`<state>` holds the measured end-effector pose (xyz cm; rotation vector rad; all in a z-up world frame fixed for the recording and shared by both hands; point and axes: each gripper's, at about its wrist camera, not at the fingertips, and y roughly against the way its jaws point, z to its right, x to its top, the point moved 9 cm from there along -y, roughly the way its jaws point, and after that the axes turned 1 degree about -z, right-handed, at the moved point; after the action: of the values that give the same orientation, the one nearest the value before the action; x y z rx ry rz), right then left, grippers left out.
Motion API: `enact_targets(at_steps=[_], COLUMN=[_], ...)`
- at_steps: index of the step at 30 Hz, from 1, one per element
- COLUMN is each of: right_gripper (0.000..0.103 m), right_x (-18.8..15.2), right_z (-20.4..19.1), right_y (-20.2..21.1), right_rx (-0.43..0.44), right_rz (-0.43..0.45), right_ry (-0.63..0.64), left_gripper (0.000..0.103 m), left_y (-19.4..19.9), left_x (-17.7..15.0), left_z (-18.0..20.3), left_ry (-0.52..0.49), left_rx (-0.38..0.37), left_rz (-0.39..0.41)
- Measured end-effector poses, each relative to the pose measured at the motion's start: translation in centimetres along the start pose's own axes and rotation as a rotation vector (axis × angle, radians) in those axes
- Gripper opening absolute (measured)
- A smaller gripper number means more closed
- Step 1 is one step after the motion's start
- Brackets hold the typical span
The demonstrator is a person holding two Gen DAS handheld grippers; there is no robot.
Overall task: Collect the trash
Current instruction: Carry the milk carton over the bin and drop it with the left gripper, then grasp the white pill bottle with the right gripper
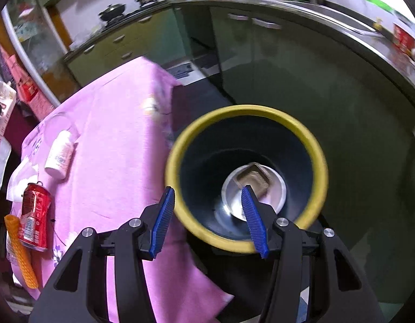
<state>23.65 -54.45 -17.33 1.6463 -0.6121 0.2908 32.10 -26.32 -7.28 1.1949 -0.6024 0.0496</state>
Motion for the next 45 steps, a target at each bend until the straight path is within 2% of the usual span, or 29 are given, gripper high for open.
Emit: enact_targets(at_steps=[3,7,12,16,18,19,24,27,28,30,34,37,39,42,43,45], right_gripper=[0.052,0.052,0.052,0.052,0.056,0.057,0.057,0.057,0.057,0.057,0.057,0.057,0.057,0.057,0.057,0.057], right_x=[-0.7,-1.9,-3.9,-5.0,-5.3,-5.5,-5.8,-5.7,-5.7,-5.6,-4.9,-3.9,-3.2,-2.1,-1.7,-1.0], right_z=[2.5,5.5,8.8,11.0,11.8,12.1,12.1,11.4,11.0,10.2,7.2,3.9,1.2,-3.7,-5.6,-9.3], right_y=[1.3,2.9,3.8,3.8,3.8,3.8,3.7,3.7,3.7,3.7,3.6,3.7,3.7,3.4,3.3,2.7], right_rx=[-0.021,-0.045,-0.057,-0.063,-0.062,-0.061,-0.054,-0.049,-0.046,-0.040,-0.028,-0.011,0.008,0.045,0.066,0.118], right_rz=[0.017,0.038,0.037,0.027,0.025,0.025,0.026,0.025,0.025,0.021,0.014,0.017,0.019,0.019,0.015,-0.005], right_ry=[-0.032,-0.070,-0.118,-0.154,-0.170,-0.177,-0.179,-0.169,-0.165,-0.149,-0.098,-0.039,0.005,0.086,0.114,0.159], left_gripper=[0.037,0.037,0.037,0.038,0.056,0.058,0.059,0.064,0.069,0.072,0.079,0.088,0.091,0.094,0.094,0.094], left_y=[-2.4,-8.3,-15.2,-19.8,-21.3,-21.8,-20.1,-15.6,-13.6,-10.2,-2.3,2.9,6.0,8.2,8.6,8.9], left_x=[0.1,0.2,0.2,0.5,0.6,0.6,1.3,2.1,2.4,2.7,2.8,2.3,1.4,0.1,-0.6,-1.4], left_z=[5.5,13.9,20.2,22.4,22.7,22.7,22.1,20.5,19.6,17.7,11.0,5.2,0.4,-4.8,-7.6,-11.1], left_ry=[-0.085,-0.199,-0.301,-0.334,-0.332,-0.329,-0.323,-0.305,-0.293,-0.271,-0.230,-0.182,-0.144,-0.092,-0.059,-0.006], left_rx=[-0.059,-0.134,-0.126,-0.093,-0.081,-0.072,-0.100,-0.149,-0.166,-0.192,-0.180,-0.129,-0.044,0.053,0.101,0.164], left_rz=[-0.048,-0.133,-0.178,-0.187,-0.196,-0.194,-0.160,-0.095,-0.060,0.005,0.198,0.346,0.449,0.529,0.560,0.590])
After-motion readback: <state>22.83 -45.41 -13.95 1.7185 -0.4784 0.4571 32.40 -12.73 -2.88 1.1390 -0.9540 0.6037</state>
